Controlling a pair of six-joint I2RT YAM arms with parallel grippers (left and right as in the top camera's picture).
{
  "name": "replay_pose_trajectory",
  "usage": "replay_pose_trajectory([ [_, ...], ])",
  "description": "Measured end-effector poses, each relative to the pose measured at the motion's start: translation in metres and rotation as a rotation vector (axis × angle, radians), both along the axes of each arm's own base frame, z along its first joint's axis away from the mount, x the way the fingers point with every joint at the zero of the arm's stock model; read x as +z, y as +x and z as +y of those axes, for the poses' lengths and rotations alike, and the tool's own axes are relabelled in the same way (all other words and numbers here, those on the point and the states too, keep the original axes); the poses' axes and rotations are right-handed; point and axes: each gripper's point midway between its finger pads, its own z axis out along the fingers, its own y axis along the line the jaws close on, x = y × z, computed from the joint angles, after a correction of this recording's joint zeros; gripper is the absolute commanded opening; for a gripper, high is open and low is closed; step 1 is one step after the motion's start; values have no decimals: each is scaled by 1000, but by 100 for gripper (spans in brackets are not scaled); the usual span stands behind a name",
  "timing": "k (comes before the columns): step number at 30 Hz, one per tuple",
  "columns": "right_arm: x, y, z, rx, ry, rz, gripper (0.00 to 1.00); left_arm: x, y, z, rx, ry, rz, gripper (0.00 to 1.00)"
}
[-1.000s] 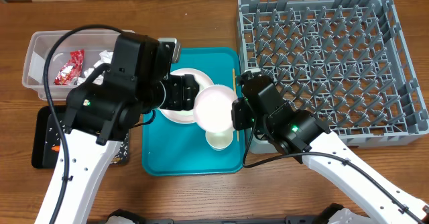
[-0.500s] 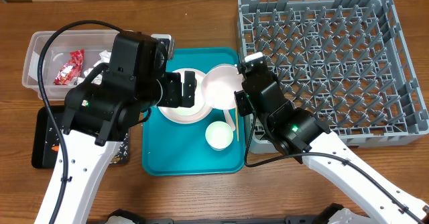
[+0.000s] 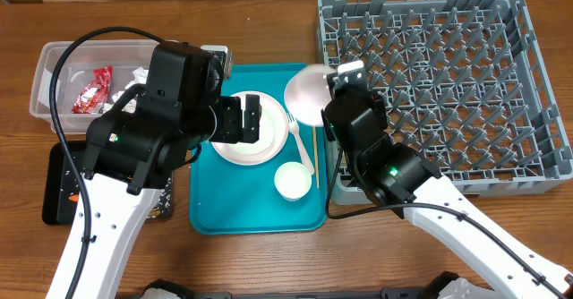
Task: Sort waste into correct bins and load items into the dishwasher
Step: 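Carry the pink bowl with the right gripper over the dish rack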
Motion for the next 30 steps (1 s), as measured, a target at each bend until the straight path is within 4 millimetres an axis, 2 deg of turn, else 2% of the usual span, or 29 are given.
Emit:
replay_pose_trajectory([
  [4, 22, 12, -5, -3, -49, -94, 4, 0, 0, 0, 0, 0, 0, 100],
  [8, 38, 26, -24, -21, -142, -157, 4, 0, 0, 0, 0, 0, -1, 100],
  [11, 60, 43, -52, -81, -176, -238, 4, 0, 0, 0, 0, 0, 0, 100],
  [13, 77, 54, -77, -137, -190, -299, 4, 0, 0, 0, 0, 0, 0, 100],
  [17, 94, 76, -113, -169, -280, -373, 4, 0, 0, 0, 0, 0, -1, 100],
  [20, 89, 98, -124, -160, -385, -402, 4, 0, 0, 0, 0, 0, -1, 100],
  [24, 57, 129, -123, -129, -517, -403, 4, 0, 0, 0, 0, 0, -1, 100],
  [26, 47, 138, -123, -139, -546, -423, 4, 0, 0, 0, 0, 0, -2, 100],
  [30, 40, 147, -125, -155, -579, -459, 4, 0, 0, 0, 0, 0, -1, 100],
])
